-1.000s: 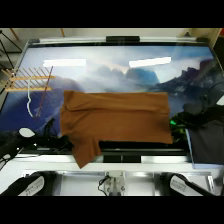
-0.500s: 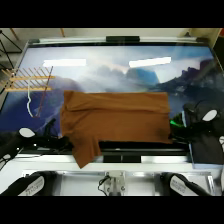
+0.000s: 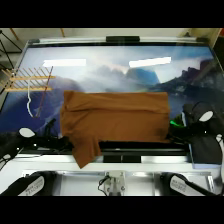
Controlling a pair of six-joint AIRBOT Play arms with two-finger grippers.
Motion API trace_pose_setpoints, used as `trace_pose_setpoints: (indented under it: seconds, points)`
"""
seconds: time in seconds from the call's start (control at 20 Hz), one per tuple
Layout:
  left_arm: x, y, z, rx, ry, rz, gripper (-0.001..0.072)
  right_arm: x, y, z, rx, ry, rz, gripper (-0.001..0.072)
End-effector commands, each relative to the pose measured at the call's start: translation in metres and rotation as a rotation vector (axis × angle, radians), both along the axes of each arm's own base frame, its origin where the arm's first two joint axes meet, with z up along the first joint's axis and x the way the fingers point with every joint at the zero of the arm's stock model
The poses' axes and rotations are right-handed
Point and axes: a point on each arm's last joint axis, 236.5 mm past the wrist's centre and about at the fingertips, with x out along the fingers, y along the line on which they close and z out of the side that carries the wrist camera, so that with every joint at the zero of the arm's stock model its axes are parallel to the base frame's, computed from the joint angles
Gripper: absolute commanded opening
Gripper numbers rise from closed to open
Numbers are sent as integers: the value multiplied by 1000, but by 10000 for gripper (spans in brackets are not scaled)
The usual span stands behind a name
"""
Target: Fold the shirts.
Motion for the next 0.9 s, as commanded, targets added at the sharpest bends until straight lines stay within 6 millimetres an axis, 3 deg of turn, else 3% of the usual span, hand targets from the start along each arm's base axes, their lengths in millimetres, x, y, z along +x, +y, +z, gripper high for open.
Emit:
trace_pose_setpoints:
  seconds: [0.0,0.05,0.1,0.15,0.35,0.6,0.7,0.85]
  points:
    - [3,1,1,3,-8,2,29,4,8,-8,37,8,-25,424]
    - [6,1,3,4,-17,2,29,4,9,-8,40,8,-15,243]
    - [9,1,5,4,-25,0,29,3,11,-7,42,6,2,124]
    - [13,1,9,3,-37,-4,29,3,13,-5,44,-2,30,66]
    - [51,4,47,2,-156,-66,27,44,1,32,-7,-164,55,65]
    - [128,15,113,49,-391,-43,26,108,-18,78,-71,-358,2,64]
    - [160,20,130,60,-440,-29,25,131,-19,83,-81,-401,4,64]
    - [204,25,133,57,-440,-20,26,170,-5,77,-143,-441,128,65]
